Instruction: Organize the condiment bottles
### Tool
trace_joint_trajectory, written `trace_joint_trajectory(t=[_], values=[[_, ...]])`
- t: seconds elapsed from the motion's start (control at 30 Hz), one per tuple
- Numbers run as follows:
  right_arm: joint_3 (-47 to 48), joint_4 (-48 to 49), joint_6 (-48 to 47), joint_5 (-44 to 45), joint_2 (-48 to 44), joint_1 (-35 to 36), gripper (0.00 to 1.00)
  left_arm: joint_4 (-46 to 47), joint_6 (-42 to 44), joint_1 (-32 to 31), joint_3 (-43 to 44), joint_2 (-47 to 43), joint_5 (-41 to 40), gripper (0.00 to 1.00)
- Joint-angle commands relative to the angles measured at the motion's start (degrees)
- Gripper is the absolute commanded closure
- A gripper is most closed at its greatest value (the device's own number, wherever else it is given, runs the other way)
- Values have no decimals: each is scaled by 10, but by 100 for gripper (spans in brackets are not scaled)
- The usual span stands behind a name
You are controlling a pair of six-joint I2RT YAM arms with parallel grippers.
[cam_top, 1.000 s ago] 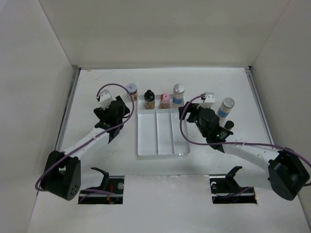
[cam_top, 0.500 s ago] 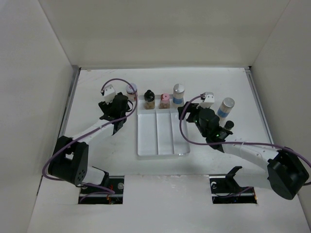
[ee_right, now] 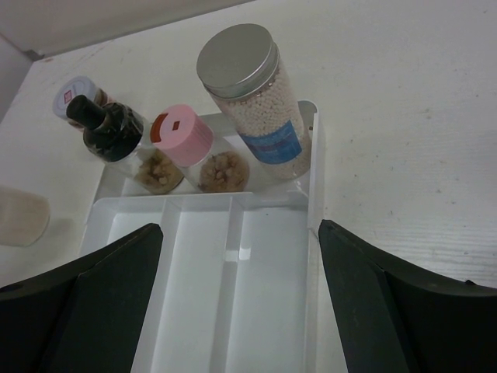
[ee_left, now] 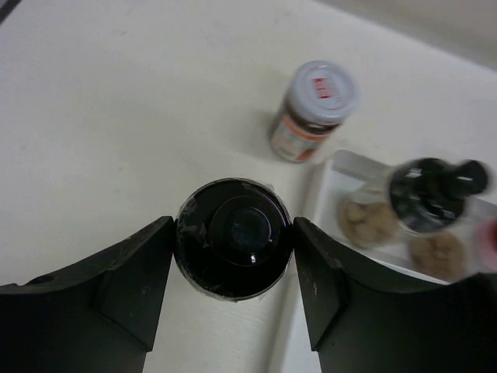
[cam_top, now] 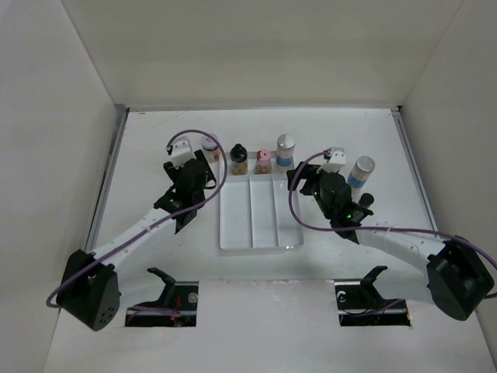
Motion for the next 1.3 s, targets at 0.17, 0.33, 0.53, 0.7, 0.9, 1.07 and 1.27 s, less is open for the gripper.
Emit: trace_joint_trajectory(t=[0.17, 0.33, 0.53, 0.7, 0.9, 1.07, 1.27], values=[[-16, 40, 6, 28, -30, -4, 10, 30, 15, -154, 38, -55, -18, 64], [-18, 43, 8, 29, -30, -8, 10, 49, 10, -200, 56, 8, -1, 64], [-17, 42, 7, 29, -25, -9, 9, 101, 12, -194, 56, 76, 23, 64], [-15, 40, 7, 28, -23, -10, 9, 170, 15, -179, 31, 120, 31, 63], [-10, 36, 6, 27, -15, -9, 7, 179, 21, -176, 22, 131, 30, 39], [-10, 35, 6, 24, -19, -9, 6, 148, 20, -176, 3, 75, 16, 10], [-10, 35, 6, 26, -16, -10, 6, 127, 23, -138, 25, -14, -10, 9]])
